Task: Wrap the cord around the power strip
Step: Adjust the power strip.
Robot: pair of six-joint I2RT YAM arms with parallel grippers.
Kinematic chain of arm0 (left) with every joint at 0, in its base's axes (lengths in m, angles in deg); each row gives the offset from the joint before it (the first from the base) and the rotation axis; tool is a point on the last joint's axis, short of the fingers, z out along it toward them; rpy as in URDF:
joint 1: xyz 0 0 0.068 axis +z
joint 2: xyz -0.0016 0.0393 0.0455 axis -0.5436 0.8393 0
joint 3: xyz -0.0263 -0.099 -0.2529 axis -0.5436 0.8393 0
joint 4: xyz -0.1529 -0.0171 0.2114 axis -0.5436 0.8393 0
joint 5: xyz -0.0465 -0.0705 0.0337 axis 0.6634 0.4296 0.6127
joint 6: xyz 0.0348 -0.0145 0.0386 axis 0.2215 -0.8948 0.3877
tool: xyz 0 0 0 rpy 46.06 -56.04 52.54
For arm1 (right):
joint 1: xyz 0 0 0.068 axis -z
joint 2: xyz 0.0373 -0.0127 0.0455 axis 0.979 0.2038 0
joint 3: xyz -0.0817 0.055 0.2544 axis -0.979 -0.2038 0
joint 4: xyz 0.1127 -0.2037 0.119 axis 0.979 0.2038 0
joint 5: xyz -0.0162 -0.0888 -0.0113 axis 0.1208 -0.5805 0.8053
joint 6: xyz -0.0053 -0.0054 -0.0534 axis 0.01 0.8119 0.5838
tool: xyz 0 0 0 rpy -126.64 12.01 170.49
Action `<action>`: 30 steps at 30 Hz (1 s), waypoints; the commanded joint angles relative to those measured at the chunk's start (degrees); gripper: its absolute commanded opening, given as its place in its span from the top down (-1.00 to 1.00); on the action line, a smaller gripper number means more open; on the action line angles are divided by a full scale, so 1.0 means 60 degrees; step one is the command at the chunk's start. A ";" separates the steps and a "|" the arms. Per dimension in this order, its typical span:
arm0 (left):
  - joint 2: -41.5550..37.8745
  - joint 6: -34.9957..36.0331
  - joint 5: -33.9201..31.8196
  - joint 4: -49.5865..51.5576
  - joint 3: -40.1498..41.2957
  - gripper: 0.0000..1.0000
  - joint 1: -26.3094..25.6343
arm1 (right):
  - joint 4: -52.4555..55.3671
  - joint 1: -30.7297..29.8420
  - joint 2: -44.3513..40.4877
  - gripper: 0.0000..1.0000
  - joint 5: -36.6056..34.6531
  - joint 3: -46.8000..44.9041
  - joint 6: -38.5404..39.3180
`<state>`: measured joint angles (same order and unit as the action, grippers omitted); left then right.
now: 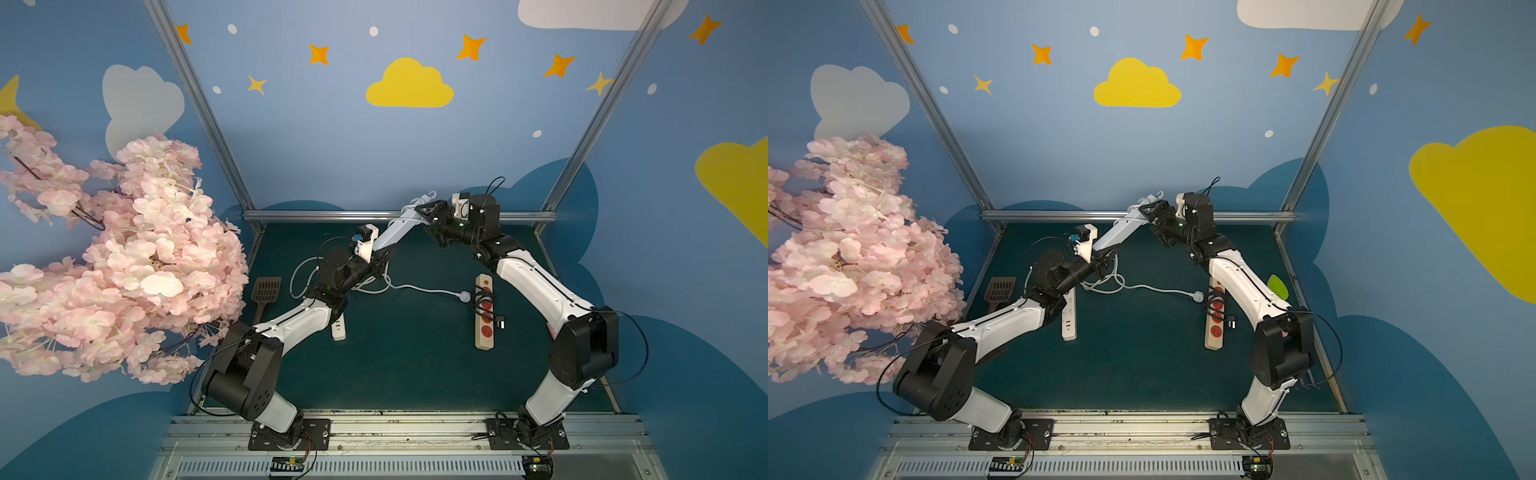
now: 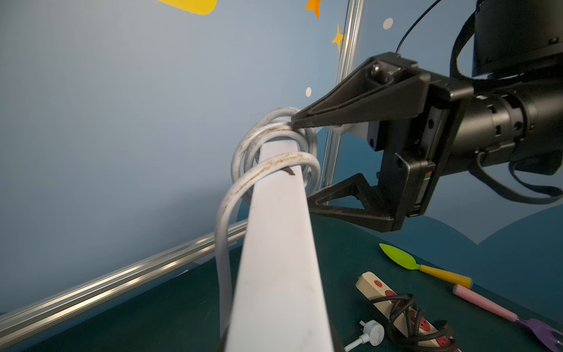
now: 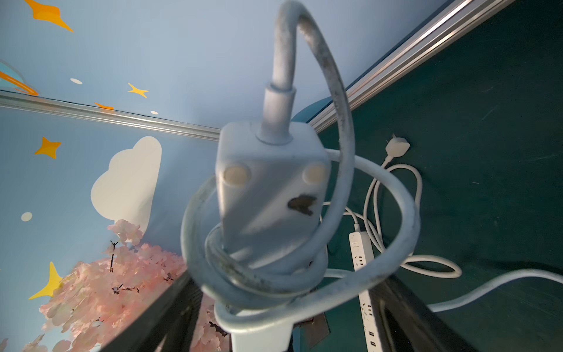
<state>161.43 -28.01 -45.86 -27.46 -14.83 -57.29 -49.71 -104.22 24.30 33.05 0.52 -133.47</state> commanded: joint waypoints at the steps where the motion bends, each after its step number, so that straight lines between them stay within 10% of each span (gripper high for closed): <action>1: -0.0086 0.0001 0.0097 -0.0543 -0.0208 0.94 -0.0037 | -0.0062 -0.0110 -0.0052 -0.71 -0.0397 0.0190 0.0303; 12: -0.0143 0.0073 0.0265 -0.0494 -0.0188 0.95 -0.0469 | 0.0075 -0.0042 0.0942 -0.66 -0.0948 0.0761 -0.0379; 19: -0.0367 0.0167 0.0220 0.0370 -0.0189 0.92 -0.0489 | -0.0602 -0.0137 0.0899 0.03 -0.1174 0.0185 -0.0523; 30: -0.0729 0.0051 0.1011 0.5641 -0.1657 0.20 -0.0456 | -0.0837 -0.0088 0.0599 0.64 -0.1381 -0.0271 0.0037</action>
<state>159.59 -29.13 -44.22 -2.85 -20.71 -59.54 -52.22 -105.09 29.50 27.37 -1.01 -136.79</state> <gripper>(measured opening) 0.392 0.602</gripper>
